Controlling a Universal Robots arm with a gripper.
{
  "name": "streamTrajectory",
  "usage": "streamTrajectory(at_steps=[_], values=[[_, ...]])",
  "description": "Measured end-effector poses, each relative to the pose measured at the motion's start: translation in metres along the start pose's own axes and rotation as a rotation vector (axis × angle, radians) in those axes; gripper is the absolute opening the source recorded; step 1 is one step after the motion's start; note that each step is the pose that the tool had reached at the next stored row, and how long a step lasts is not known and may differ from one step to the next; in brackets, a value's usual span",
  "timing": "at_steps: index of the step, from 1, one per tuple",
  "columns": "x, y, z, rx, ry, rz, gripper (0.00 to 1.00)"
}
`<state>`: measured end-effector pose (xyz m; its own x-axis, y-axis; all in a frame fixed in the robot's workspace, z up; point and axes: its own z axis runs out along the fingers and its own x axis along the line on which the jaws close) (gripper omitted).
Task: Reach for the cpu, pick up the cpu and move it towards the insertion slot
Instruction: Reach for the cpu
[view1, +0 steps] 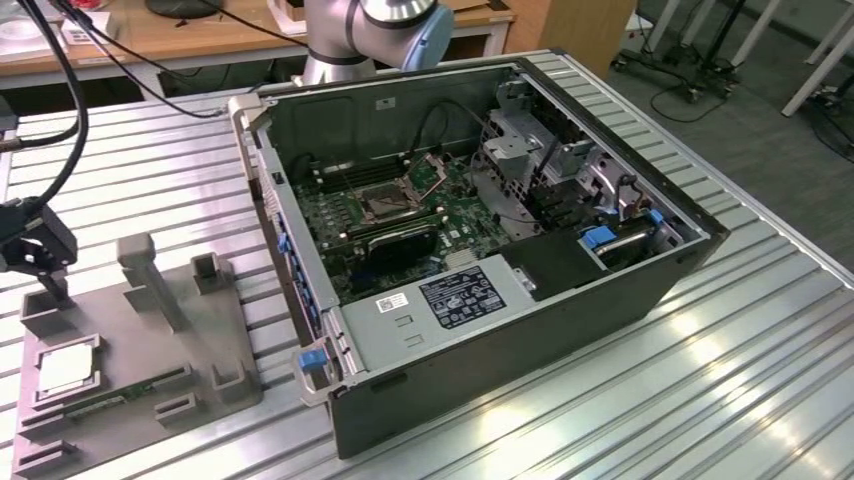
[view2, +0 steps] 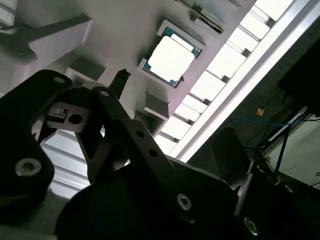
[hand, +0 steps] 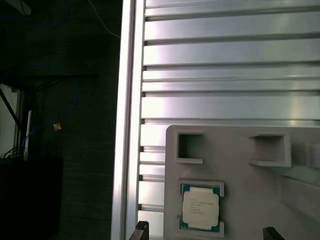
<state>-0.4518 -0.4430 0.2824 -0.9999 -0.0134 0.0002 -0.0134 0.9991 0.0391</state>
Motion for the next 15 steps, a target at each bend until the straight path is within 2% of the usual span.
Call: streamTrajectory(at_steps=[1, 15], values=[[0.0000, -0.0001, 0.0011, 0.0000, -0.0001, 0.001, 0.93], [-0.0001, -0.0002, 0.0020, 0.0000, 0.0000, 0.002, 0.93]])
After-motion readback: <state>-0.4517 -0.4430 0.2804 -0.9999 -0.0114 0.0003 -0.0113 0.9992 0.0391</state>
